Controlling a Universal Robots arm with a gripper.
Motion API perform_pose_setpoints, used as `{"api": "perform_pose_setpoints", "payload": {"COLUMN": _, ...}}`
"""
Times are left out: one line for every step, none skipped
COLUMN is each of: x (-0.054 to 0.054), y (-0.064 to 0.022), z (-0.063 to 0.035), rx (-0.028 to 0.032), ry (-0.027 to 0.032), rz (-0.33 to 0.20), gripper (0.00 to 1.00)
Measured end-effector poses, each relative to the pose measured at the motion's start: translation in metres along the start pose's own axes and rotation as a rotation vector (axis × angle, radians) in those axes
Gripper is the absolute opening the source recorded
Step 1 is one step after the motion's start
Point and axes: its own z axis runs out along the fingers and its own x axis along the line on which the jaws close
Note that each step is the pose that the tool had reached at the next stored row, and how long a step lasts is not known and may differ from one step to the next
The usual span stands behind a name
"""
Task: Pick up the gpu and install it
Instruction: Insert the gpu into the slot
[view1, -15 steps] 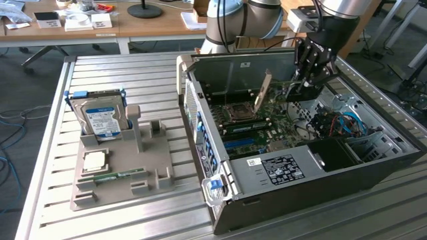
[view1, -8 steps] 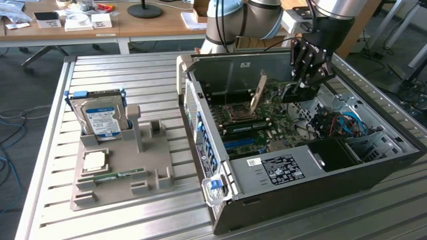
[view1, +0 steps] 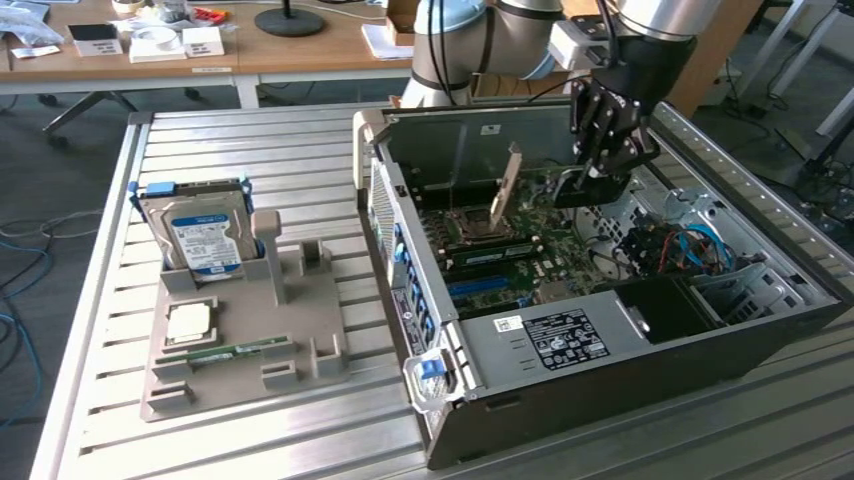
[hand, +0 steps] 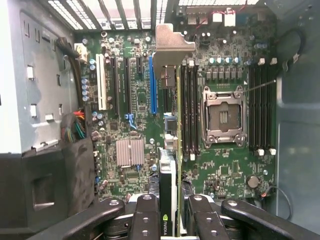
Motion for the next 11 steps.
{"api": "perform_pose_setpoints", "payload": {"x": 0.0001, "y": 0.0009, "z": 0.0001, "rx": 0.0, "ry": -0.0001, "rz": 0.0, "gripper": 0.27}}
{"api": "perform_pose_setpoints", "payload": {"x": 0.0001, "y": 0.0013, "z": 0.0002, "rx": 0.0, "ry": 0.0, "rz": 0.0, "gripper": 0.27}}
{"api": "perform_pose_setpoints", "payload": {"x": 0.0001, "y": 0.0013, "z": 0.0002, "rx": 0.0, "ry": 0.0, "rz": 0.0, "gripper": 0.27}}
{"api": "perform_pose_setpoints", "payload": {"x": 0.0001, "y": 0.0013, "z": 0.0002, "rx": 0.0, "ry": -0.0001, "rz": 0.0, "gripper": 0.27}}
{"api": "perform_pose_setpoints", "payload": {"x": 0.0001, "y": 0.0013, "z": 0.0002, "rx": 0.0, "ry": -0.0001, "rz": 0.0, "gripper": 0.27}}
{"api": "perform_pose_setpoints", "payload": {"x": 0.0001, "y": 0.0013, "z": 0.0002, "rx": 0.0, "ry": -0.0001, "rz": 0.0, "gripper": 0.27}}
{"api": "perform_pose_setpoints", "payload": {"x": 0.0001, "y": 0.0015, "z": 0.0002, "rx": 0.0001, "ry": -0.0001, "rz": 0.0, "gripper": 0.27}}
{"api": "perform_pose_setpoints", "payload": {"x": 0.0001, "y": 0.0023, "z": 0.0004, "rx": 0.0001, "ry": -0.0002, "rz": 0.0, "gripper": 0.27}}
{"api": "perform_pose_setpoints", "payload": {"x": 0.0002, "y": 0.0032, "z": 0.0004, "rx": 0.0, "ry": -0.0002, "rz": 0.0, "gripper": 0.27}}
{"api": "perform_pose_setpoints", "payload": {"x": 0.0002, "y": 0.0043, "z": 0.0005, "rx": 0.0001, "ry": -0.0002, "rz": 0.0, "gripper": 0.27}}
{"api": "perform_pose_setpoints", "payload": {"x": 0.0002, "y": 0.0059, "z": 0.0007, "rx": 0.0002, "ry": -0.0002, "rz": 0.0, "gripper": 0.27}}
